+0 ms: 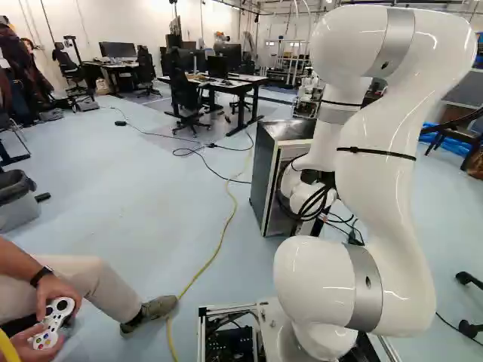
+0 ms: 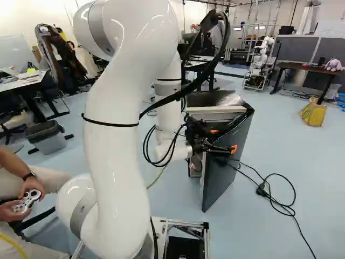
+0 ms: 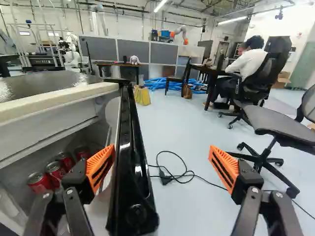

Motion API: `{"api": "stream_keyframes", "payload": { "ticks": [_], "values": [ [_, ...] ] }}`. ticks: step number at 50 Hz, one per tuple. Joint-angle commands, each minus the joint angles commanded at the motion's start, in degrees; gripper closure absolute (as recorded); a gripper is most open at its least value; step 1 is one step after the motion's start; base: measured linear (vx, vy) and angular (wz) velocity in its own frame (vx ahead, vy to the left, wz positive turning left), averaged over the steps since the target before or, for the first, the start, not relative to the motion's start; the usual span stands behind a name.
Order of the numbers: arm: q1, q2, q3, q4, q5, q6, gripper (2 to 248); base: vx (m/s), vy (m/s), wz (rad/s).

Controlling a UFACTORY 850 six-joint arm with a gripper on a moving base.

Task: Grab a drink from the fridge

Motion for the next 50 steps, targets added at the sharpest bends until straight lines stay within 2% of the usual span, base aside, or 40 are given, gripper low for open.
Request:
{"api": "stream_keyframes", "payload": {
  "ticks": [31,50],
  "values": [
    [-6.1,2.3,3.5,0.0,0.0,0.0,3,0.000,0.000,0.000],
    [-10.5,2.5,3.9,0.0,0.0,0.0,3,0.000,0.000,0.000]
  ]
}}
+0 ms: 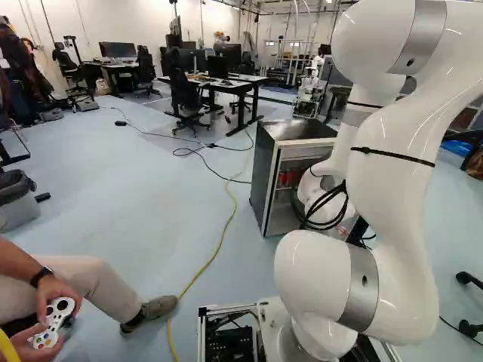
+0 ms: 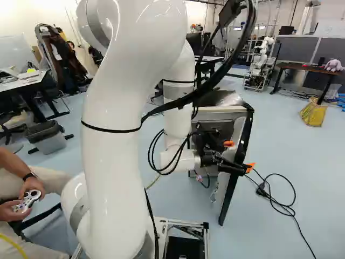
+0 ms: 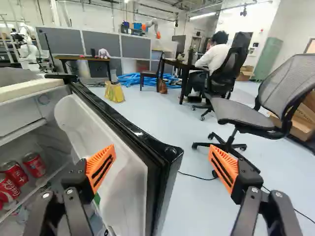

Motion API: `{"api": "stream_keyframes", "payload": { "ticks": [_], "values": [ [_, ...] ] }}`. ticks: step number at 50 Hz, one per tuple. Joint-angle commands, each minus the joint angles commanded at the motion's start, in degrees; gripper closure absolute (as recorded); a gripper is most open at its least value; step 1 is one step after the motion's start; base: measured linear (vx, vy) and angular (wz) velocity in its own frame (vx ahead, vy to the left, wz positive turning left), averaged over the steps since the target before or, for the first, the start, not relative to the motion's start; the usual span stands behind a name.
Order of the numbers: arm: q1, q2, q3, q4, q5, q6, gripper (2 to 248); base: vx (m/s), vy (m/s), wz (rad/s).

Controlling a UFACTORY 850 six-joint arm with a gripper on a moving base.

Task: Grab a drink from the fridge

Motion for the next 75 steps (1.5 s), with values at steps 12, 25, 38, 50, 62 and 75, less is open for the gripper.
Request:
{"api": "stream_keyframes", "payload": {
  "ticks": [12,25,38,50,62,75],
  "values": [
    [-3.1,-0.7,-1.0,0.0,0.0,0.0,3,0.000,0.000,0.000],
    [-6.3,-1.9,-3.0,0.0,0.0,0.0,3,0.000,0.000,0.000],
    [-9.3,-3.5,-5.4,0.0,0.0,0.0,3,0.000,0.000,0.000],
    [-11.4,-5.4,-8.4,0.0,0.0,0.0,3,0.000,0.000,0.000],
    [-13.0,-7.4,-11.6,0.0,0.0,0.0,3,0.000,0.000,0.000],
    [-14.6,-9.6,-15.1,0.0,0.0,0.0,3,0.000,0.000,0.000]
  ]
}}
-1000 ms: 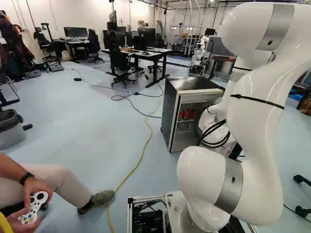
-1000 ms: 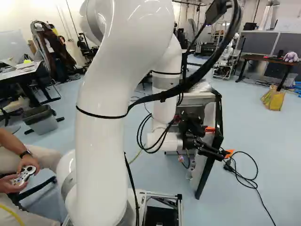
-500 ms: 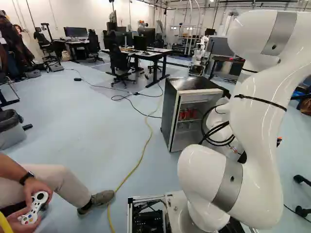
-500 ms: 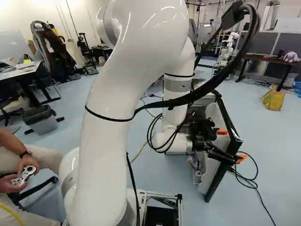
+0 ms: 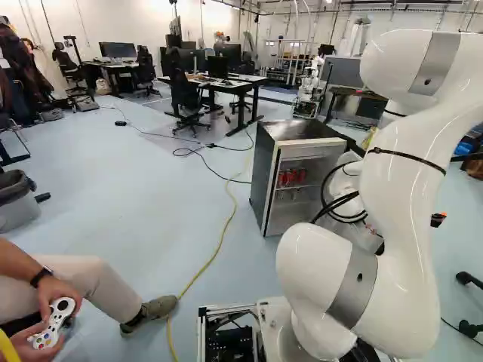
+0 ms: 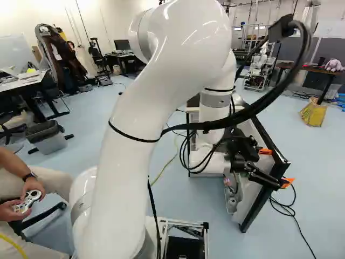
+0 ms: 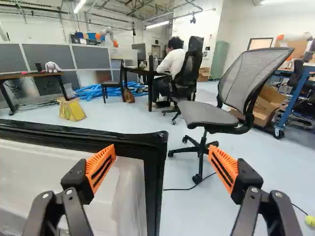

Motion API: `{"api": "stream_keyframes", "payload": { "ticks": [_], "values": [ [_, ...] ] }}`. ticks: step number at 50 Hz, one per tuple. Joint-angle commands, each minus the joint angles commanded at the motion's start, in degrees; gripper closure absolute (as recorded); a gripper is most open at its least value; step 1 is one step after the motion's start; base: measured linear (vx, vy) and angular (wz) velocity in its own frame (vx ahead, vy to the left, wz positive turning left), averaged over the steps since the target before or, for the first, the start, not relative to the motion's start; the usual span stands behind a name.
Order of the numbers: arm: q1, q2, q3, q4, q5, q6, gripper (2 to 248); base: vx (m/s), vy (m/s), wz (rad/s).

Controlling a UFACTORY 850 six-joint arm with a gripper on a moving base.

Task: Grab a drink from the fridge

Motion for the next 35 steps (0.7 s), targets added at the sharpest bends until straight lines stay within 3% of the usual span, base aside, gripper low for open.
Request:
{"api": "stream_keyframes", "payload": {
  "ticks": [35],
  "values": [
    [-3.5,-6.3,-10.2,0.0,0.0,0.0,3,0.000,0.000,0.000]
  ]
}}
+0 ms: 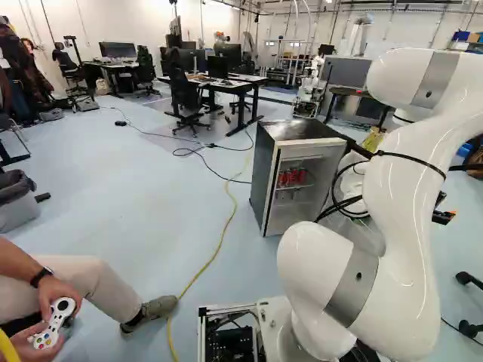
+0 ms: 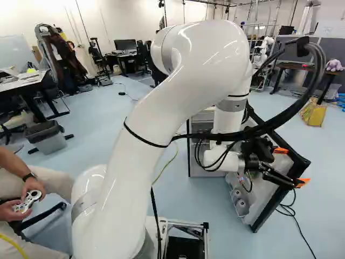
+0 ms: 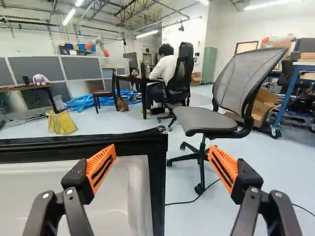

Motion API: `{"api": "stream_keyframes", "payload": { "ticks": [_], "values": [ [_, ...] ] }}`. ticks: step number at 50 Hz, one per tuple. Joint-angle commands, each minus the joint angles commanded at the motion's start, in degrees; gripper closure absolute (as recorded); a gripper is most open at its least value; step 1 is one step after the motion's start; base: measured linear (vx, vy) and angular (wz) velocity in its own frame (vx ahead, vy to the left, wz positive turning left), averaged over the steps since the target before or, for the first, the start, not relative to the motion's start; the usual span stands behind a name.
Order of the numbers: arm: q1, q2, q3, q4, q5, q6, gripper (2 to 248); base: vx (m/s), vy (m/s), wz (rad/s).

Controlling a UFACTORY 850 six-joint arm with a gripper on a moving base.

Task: Grab a drink from the fridge

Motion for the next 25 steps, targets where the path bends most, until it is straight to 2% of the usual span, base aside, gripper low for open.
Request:
{"api": "stream_keyframes", "payload": {
  "ticks": [25],
  "values": [
    [-1.7,-4.6,-7.5,0.0,0.0,0.0,3,0.000,0.000,0.000]
  ]
}}
